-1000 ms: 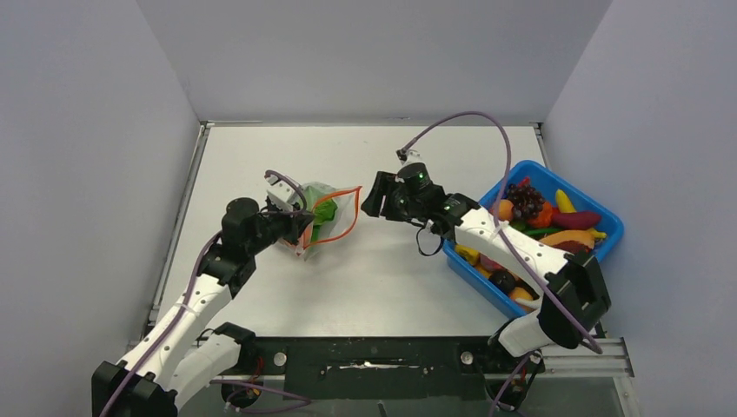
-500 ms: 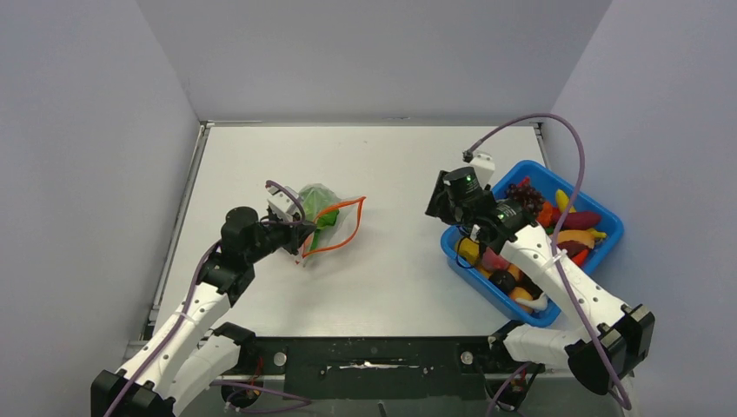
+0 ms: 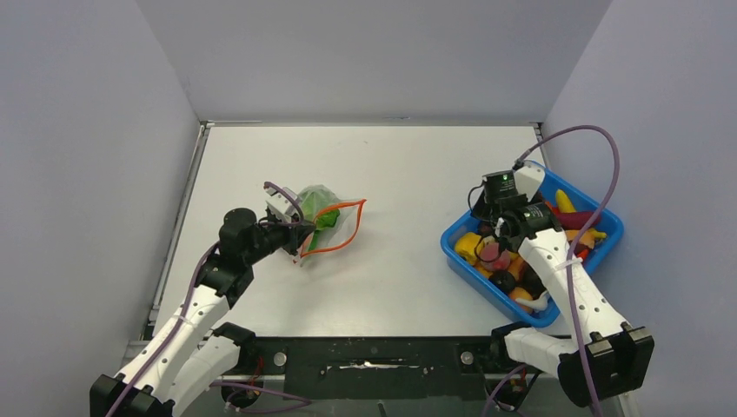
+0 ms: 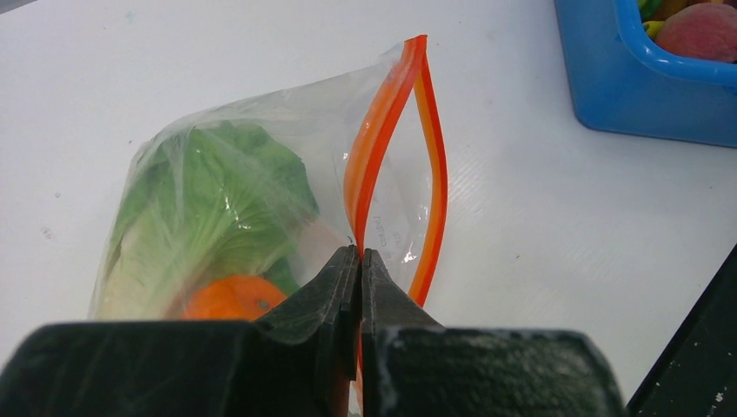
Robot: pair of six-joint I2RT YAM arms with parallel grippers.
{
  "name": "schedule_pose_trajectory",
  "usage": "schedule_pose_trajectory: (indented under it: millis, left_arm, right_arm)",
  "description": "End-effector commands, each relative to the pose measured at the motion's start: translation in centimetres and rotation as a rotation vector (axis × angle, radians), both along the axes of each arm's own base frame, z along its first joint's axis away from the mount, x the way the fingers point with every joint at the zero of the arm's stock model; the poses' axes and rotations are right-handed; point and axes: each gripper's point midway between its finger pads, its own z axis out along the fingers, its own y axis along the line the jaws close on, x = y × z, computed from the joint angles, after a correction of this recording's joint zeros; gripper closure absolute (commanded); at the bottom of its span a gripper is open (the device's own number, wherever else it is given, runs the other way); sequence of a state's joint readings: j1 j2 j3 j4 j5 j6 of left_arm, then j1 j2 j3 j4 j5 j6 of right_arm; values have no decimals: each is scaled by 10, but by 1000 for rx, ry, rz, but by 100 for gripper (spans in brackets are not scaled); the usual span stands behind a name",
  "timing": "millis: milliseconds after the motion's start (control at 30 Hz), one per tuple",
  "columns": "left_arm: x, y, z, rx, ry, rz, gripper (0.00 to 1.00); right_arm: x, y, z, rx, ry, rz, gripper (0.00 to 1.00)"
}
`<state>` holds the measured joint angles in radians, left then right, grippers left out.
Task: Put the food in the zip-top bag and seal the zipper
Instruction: Pick up the fake fruit from the bin.
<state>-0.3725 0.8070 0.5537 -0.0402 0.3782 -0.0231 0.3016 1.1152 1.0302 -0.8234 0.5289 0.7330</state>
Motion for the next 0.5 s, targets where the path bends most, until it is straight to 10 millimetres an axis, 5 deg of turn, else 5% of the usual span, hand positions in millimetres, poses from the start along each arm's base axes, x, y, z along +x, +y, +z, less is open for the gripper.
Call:
schedule_pose_trajectory:
  millis: [0, 467]
  left_arm:
    - [1, -9, 23, -56, -74, -38, 100]
    - [-3, -14, 27, -78, -80, -69, 100]
  right_arm:
    - [21, -24, 16, -21, -112, -57, 35]
    - [60, -94, 19, 10, -260, -228, 27]
